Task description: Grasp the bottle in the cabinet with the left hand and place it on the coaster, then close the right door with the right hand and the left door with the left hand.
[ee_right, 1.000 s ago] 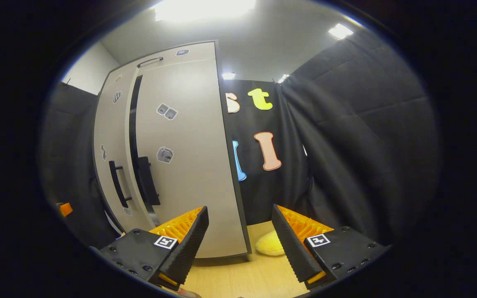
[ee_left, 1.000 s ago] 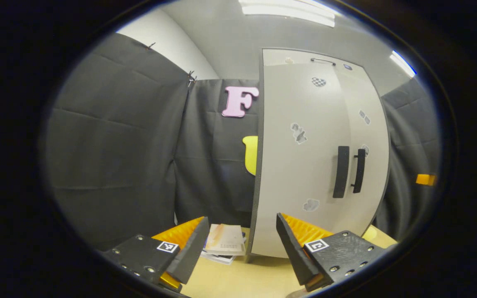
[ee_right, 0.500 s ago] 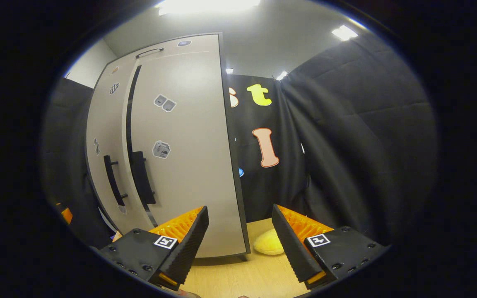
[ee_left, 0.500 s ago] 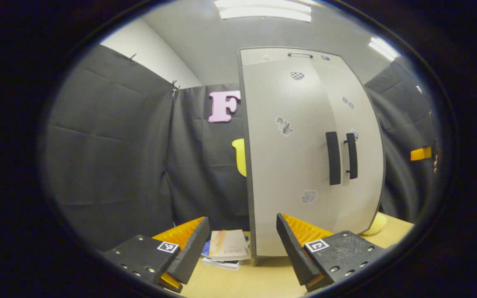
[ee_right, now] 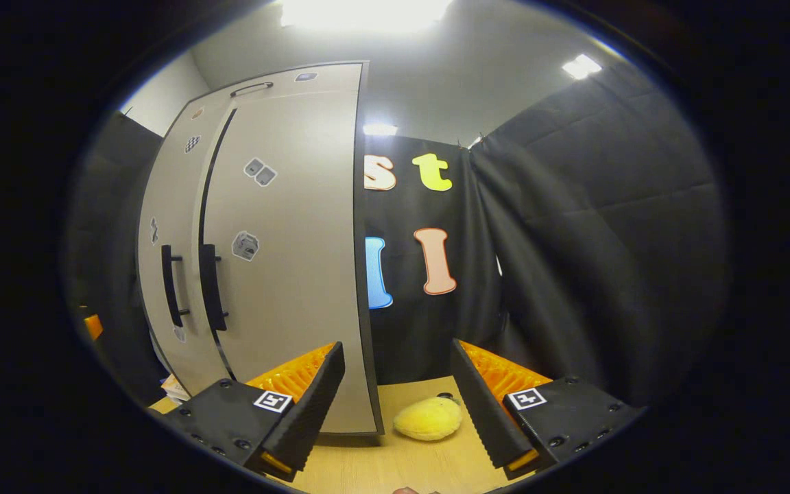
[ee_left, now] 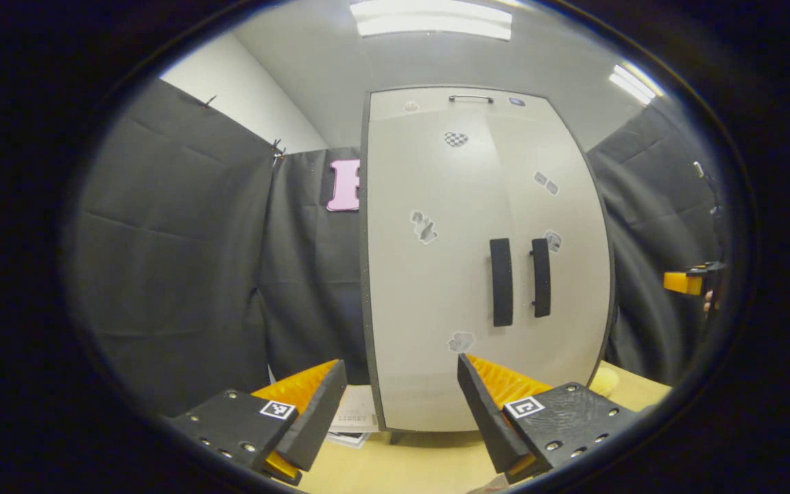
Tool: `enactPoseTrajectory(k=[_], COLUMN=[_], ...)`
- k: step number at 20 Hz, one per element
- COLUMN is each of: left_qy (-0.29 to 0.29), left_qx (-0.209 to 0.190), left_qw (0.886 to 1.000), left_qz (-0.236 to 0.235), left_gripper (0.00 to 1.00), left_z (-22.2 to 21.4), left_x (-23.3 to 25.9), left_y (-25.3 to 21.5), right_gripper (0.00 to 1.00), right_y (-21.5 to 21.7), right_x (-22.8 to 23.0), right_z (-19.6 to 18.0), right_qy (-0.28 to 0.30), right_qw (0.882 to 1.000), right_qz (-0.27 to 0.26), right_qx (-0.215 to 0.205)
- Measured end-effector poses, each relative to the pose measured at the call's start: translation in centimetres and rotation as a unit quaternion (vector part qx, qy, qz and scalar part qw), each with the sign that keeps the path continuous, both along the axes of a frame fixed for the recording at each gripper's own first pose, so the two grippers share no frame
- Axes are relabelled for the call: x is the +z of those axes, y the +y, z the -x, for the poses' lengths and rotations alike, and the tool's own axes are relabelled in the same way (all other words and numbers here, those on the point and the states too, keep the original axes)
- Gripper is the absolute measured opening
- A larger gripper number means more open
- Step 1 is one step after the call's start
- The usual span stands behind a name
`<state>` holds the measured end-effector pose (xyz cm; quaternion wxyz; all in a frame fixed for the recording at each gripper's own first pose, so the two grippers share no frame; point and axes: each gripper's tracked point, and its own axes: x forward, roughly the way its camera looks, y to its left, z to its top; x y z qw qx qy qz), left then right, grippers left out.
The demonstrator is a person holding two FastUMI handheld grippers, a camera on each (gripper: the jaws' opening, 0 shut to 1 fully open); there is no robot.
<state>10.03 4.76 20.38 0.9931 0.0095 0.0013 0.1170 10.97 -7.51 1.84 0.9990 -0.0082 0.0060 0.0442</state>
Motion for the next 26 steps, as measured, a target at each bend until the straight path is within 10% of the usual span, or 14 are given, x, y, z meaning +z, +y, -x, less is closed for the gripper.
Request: enactPoseTrajectory(k=[14, 26], left_qy=[0.044, 0.076], left_qx=[0.072, 0.094], left_qw=[0.994, 0.989], left_qz=[0.068, 0.084], left_gripper=[0.95, 0.94], left_z=[0.7, 2.0], left_x=[-3.8, -7.4], left_y=[-14.5, -17.7], right_gripper=[0.98, 0.98], right_y=[-11.3, -10.9], right_x=[-9.7, -12.2], right_z=[-3.5, -2.8], right_qy=[0.083, 0.111], right_qw=[0.993, 0.983], right_qz=[-0.02, -0.021], right_qx=[0.085, 0.143])
